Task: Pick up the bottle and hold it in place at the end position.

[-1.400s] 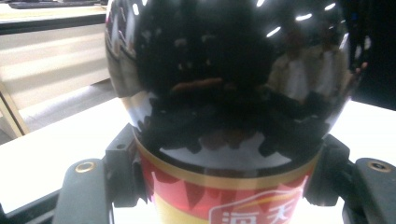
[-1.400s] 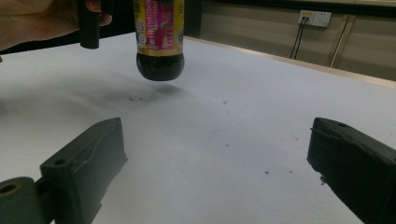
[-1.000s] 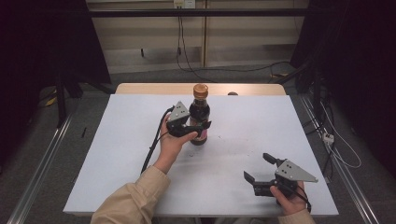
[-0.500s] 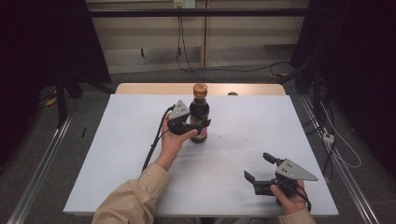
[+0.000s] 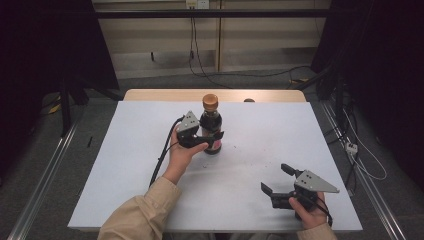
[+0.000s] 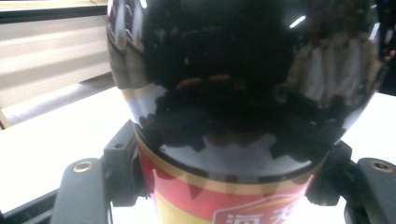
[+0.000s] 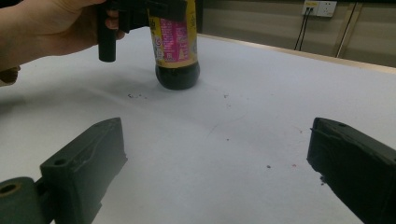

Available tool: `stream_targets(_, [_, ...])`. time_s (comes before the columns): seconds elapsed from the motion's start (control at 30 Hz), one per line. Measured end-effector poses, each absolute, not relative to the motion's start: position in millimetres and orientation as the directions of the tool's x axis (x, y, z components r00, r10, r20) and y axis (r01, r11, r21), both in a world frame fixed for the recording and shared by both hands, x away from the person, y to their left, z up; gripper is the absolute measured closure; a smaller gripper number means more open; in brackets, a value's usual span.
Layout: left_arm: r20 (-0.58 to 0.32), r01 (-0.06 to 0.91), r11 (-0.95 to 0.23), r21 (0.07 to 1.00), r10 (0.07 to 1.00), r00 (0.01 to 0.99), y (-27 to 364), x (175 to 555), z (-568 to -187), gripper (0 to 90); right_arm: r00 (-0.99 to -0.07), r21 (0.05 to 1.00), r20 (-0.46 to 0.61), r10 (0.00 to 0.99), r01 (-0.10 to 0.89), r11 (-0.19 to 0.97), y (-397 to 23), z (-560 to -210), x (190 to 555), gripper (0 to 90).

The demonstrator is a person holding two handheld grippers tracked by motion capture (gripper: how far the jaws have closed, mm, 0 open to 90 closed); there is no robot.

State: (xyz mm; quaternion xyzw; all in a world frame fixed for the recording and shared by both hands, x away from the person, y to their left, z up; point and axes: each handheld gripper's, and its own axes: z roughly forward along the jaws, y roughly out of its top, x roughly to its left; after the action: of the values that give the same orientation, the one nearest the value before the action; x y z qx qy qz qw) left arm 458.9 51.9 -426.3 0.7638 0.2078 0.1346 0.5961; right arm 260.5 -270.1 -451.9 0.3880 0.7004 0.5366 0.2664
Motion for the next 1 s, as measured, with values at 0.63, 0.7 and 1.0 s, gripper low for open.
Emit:
stream_targets(0.63, [-0.044, 0.146, -0.207, 0.967, 0.431, 0.901, 54.1, 463.9, -427.0, 29.8, -0.570, 0.956, 0.056, 0.820, 0.268, 0.122, -257.6, -448.9, 279.3, 3.9])
stream_targets(0.7, [-0.046, 0.147, -0.208, 0.967, 0.424, 0.905, 54.6, 464.9, -427.2, 29.8, -0.571, 0.955, 0.060, 0.819, 0.270, 0.118, -257.5, -448.3, 280.7, 3.8])
stream_targets(1.0, [-0.059, 0.185, -0.224, 0.957, 0.474, 0.879, 51.9, 460.0, -424.4, 28.7, -0.572, 0.954, 0.062, 0.818, 0.276, 0.121, -256.4, -445.7, 287.9, 3.9])
